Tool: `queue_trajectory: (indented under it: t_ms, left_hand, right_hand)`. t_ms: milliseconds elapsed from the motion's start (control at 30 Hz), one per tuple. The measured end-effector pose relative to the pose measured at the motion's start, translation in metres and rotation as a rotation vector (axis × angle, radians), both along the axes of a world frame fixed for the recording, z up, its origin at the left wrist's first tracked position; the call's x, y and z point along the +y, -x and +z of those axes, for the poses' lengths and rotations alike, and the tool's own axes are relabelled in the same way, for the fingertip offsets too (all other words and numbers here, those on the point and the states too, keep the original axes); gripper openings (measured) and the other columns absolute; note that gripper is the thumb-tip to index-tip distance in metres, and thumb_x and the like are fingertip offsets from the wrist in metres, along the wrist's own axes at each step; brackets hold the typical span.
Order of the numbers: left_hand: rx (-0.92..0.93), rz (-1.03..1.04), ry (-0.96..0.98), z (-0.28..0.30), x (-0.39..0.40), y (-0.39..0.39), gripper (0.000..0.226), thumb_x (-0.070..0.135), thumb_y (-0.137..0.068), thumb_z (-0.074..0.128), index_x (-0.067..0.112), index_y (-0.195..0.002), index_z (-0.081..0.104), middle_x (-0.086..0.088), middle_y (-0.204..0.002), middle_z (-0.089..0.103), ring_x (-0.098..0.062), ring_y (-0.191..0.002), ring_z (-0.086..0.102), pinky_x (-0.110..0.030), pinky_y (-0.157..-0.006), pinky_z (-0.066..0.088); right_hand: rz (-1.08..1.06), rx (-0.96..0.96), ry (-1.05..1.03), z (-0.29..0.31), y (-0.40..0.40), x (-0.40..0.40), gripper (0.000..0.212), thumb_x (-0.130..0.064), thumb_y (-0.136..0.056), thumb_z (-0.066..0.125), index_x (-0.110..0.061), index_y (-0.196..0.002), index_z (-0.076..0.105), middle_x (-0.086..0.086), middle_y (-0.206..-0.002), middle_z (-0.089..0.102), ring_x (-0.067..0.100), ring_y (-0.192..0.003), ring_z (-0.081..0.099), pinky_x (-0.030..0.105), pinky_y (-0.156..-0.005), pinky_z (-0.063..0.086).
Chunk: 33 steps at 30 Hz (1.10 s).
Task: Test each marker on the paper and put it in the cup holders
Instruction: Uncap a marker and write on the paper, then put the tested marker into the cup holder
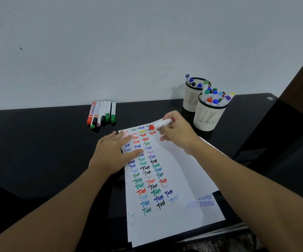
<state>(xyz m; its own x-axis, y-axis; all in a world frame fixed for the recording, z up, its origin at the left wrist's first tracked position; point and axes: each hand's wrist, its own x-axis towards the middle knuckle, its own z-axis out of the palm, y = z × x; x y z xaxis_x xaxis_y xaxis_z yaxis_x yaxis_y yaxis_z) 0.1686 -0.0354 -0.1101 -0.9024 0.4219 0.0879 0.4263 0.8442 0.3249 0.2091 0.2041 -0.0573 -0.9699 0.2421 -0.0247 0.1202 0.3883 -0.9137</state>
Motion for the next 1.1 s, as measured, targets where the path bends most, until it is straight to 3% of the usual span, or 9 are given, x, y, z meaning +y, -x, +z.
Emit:
queue_trajectory:
  t_ms: [33, 133, 200, 333, 500, 633, 767, 900, 1100]
  left_hand:
    - [0.001, -0.002, -0.001, 0.0, 0.0, 0.0, 0.092, 0.089, -0.077, 0.043, 0.035, -0.151, 0.043, 0.005, -0.163, 0.03, -0.017, -0.152, 0.021, -0.045, -0.124, 0.013]
    - [0.006, -0.004, -0.008, -0.001, -0.001, 0.0, 0.092, 0.089, -0.077, 0.042, 0.035, -0.151, 0.044, 0.005, -0.163, 0.031, -0.018, -0.152, 0.021, -0.045, -0.124, 0.013]
    - [0.009, -0.004, -0.021, -0.002, -0.001, 0.001, 0.092, 0.089, -0.076, 0.043, 0.034, -0.15, 0.045, 0.004, -0.162, 0.032, -0.018, -0.152, 0.022, -0.045, -0.124, 0.014]
    - [0.006, -0.003, -0.011, -0.002, -0.001, 0.001, 0.092, 0.09, -0.077, 0.043, 0.035, -0.15, 0.045, 0.005, -0.163, 0.032, -0.017, -0.152, 0.022, -0.045, -0.124, 0.014]
    - [-0.003, -0.001, -0.027, -0.001, -0.001, 0.0, 0.092, 0.09, -0.076, 0.044, 0.035, -0.15, 0.045, 0.007, -0.163, 0.031, -0.015, -0.152, 0.021, -0.044, -0.124, 0.013]
    - [0.003, -0.002, -0.048, -0.003, -0.002, 0.001, 0.093, 0.091, -0.075, 0.044, 0.035, -0.149, 0.047, 0.007, -0.162, 0.032, -0.015, -0.152, 0.022, -0.044, -0.124, 0.013]
    - [-0.001, 0.003, -0.053, -0.004, -0.002, 0.001, 0.092, 0.091, -0.075, 0.045, 0.036, -0.149, 0.047, 0.008, -0.162, 0.032, -0.014, -0.152, 0.021, -0.043, -0.123, 0.012]
    - [-0.008, 0.003, -0.052, -0.003, -0.003, 0.002, 0.092, 0.092, -0.074, 0.044, 0.039, -0.149, 0.045, 0.009, -0.163, 0.031, -0.013, -0.152, 0.019, -0.043, -0.124, 0.011]
    - [0.002, 0.0, -0.052, -0.003, -0.002, 0.003, 0.093, 0.093, -0.074, 0.043, 0.039, -0.149, 0.044, 0.009, -0.162, 0.032, -0.013, -0.152, 0.02, -0.043, -0.124, 0.011]
  right_hand:
    - [-0.014, 0.004, 0.009, 0.002, -0.002, -0.001, 0.019, -0.033, -0.101, 0.065, -0.024, -0.115, 0.056, 0.003, -0.097, 0.072, 0.017, -0.079, 0.073, 0.033, -0.076, 0.063]
    - [-0.032, 0.004, -0.155, 0.007, -0.004, -0.002, 0.033, -0.049, -0.104, 0.053, -0.021, -0.113, 0.066, 0.0, -0.088, 0.068, 0.012, -0.077, 0.063, 0.028, -0.071, 0.051]
    - [-0.037, 0.054, -0.252, 0.008, -0.003, 0.0, 0.032, -0.046, -0.104, 0.054, -0.017, -0.107, 0.069, 0.002, -0.088, 0.067, 0.012, -0.077, 0.06, 0.029, -0.072, 0.05]
    - [-0.03, 0.102, -0.186, 0.015, -0.001, 0.006, 0.027, -0.037, -0.106, 0.055, -0.02, -0.126, 0.051, -0.001, -0.113, 0.065, 0.013, -0.095, 0.065, 0.036, -0.088, 0.061]
    - [-0.063, 0.16, -0.251, 0.029, 0.005, 0.015, 0.026, -0.039, -0.105, 0.057, -0.024, -0.122, 0.047, 0.0, -0.114, 0.068, 0.014, -0.096, 0.068, 0.036, -0.086, 0.061]
    - [-0.114, 0.269, -0.386, 0.054, 0.006, 0.023, 0.031, -0.038, -0.105, 0.057, -0.019, -0.128, 0.053, -0.004, -0.106, 0.067, 0.013, -0.09, 0.066, 0.025, -0.076, 0.055]
    - [-0.208, 0.395, -0.496, 0.084, 0.014, 0.04, 0.031, -0.035, -0.105, 0.057, -0.016, -0.129, 0.058, -0.011, -0.104, 0.065, 0.013, -0.09, 0.065, 0.032, -0.084, 0.055]
    - [-0.336, 0.393, -0.493, 0.107, 0.026, 0.072, 0.022, -0.037, -0.105, 0.05, -0.021, -0.115, 0.06, -0.023, -0.082, 0.065, 0.01, -0.087, 0.065, 0.036, -0.085, 0.053]
    - [-0.485, 0.278, -0.536, 0.117, 0.049, 0.118, 0.025, -0.042, -0.104, 0.05, -0.022, -0.114, 0.061, -0.01, -0.092, 0.065, 0.021, -0.095, 0.067, 0.052, -0.096, 0.053]
